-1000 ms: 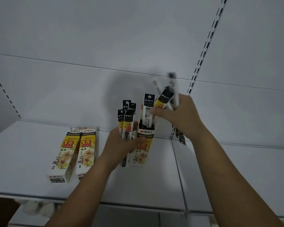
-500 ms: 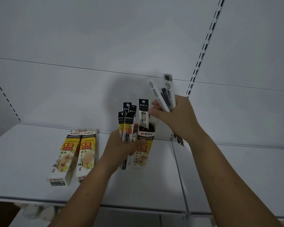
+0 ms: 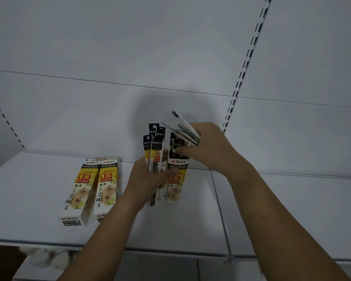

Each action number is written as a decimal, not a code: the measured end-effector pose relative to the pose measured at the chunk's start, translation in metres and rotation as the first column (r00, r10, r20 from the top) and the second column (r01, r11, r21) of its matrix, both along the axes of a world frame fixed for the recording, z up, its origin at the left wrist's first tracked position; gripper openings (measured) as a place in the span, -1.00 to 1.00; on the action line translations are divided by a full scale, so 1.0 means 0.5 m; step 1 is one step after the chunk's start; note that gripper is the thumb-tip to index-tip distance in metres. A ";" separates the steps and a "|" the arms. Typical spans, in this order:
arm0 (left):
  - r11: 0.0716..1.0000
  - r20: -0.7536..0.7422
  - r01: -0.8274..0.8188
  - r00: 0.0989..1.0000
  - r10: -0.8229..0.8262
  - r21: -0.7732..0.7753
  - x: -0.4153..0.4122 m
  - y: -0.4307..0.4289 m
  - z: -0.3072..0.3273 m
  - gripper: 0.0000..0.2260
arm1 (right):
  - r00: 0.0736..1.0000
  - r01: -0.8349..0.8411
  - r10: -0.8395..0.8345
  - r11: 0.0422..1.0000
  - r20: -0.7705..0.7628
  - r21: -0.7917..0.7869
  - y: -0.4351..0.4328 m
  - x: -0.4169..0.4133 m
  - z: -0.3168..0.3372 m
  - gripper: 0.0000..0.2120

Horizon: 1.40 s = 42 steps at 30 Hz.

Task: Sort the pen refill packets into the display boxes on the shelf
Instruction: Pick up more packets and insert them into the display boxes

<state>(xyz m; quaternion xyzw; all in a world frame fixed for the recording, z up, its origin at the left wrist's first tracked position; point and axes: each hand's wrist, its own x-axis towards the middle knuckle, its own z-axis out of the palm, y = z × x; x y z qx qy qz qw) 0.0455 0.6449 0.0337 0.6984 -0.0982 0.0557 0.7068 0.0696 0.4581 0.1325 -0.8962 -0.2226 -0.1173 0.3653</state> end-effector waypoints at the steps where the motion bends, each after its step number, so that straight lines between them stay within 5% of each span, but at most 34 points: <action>1: 1.000 -0.006 -0.009 1.000 0.009 -0.008 0.000 0.001 -0.001 -0.85 | 1.000 0.004 -0.005 0.999 -0.017 -0.048 -0.004 0.001 -0.006 -0.78; 5: 1.000 0.007 -0.002 1.000 0.002 0.006 -0.001 0.002 0.000 -0.87 | 0.999 -0.014 0.011 0.997 -0.047 -0.073 -0.011 -0.003 -0.007 -0.75; 9: 0.999 0.020 0.029 0.999 -0.029 0.031 -0.003 -0.003 0.003 -0.81 | 1.000 0.013 -0.015 0.992 0.013 0.127 -0.012 -0.006 0.012 -0.86; 14: 0.999 0.027 0.021 0.999 -0.022 0.041 0.000 -0.002 -0.001 -0.83 | 0.998 -0.009 0.005 0.998 -0.060 -0.067 -0.012 0.007 -0.015 -0.87; 22: 0.999 0.018 0.037 0.999 -0.037 0.040 -0.001 -0.005 -0.003 -0.73 | 0.998 0.052 -0.063 0.960 0.031 0.274 -0.002 0.000 -0.002 -0.83; 30: 0.998 0.023 0.033 0.999 -0.034 0.056 -0.002 0.000 -0.003 -0.75 | 1.000 0.008 -0.011 0.995 -0.029 -0.101 -0.006 0.020 -0.003 -0.82; 35: 0.998 0.016 0.018 1.000 -0.019 0.054 -0.001 0.002 -0.004 -0.78 | 0.995 -0.082 0.069 0.978 -0.070 -0.191 -0.003 0.019 0.005 -0.69; 37: 0.998 0.017 0.025 1.000 -0.026 0.055 -0.003 0.003 -0.004 -0.78 | 0.999 -0.045 0.041 0.991 -0.036 -0.122 -0.007 0.020 0.006 -0.87; 42: 0.999 -0.001 0.018 1.000 -0.018 0.049 -0.004 0.002 0.000 -0.83 | 0.998 -0.005 0.012 0.993 -0.063 0.122 -0.008 0.003 0.001 -0.83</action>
